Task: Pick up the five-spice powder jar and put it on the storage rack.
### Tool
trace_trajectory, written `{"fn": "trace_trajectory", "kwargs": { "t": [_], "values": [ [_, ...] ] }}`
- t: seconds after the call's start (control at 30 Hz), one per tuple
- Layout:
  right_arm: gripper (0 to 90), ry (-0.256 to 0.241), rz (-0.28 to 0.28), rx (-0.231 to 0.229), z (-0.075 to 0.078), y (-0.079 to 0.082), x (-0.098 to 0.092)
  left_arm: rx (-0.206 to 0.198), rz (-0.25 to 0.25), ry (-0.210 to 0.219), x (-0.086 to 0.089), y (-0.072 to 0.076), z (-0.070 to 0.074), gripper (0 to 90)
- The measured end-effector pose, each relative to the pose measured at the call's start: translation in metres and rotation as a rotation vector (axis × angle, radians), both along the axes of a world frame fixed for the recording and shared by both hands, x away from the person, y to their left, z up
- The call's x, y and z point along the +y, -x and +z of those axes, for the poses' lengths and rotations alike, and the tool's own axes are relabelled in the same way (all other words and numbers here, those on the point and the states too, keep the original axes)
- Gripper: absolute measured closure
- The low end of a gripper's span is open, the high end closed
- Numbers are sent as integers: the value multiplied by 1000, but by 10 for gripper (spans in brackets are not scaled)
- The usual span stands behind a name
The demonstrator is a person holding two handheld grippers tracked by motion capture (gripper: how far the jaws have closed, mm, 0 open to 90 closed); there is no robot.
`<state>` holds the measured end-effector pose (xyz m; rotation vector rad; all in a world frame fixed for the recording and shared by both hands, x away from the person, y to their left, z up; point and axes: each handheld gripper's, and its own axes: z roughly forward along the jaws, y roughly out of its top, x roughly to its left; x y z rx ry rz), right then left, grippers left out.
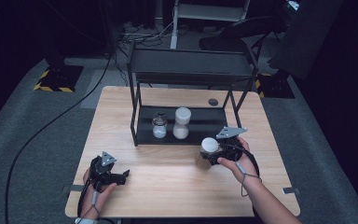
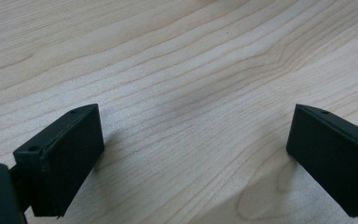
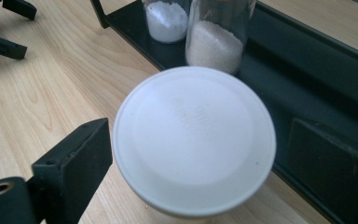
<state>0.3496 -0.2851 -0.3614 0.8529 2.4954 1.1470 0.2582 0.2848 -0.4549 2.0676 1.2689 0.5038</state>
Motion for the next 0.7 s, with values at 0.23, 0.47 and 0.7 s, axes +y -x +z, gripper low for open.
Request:
{"fn": "trace_trajectory", "kwargs": {
  "t": [0.23, 0.47, 0.7],
  "values": [
    [254, 9, 23, -10, -7, -1, -2, 0, 0, 0, 0, 0, 0, 33],
    [333, 21, 42, -28, -5, 2, 1, -1, -1, 0, 0, 0, 0, 32],
    [335, 22, 49, -33, -2, 1, 2, 0, 1, 0, 0, 0, 0, 30]
  ]
}}
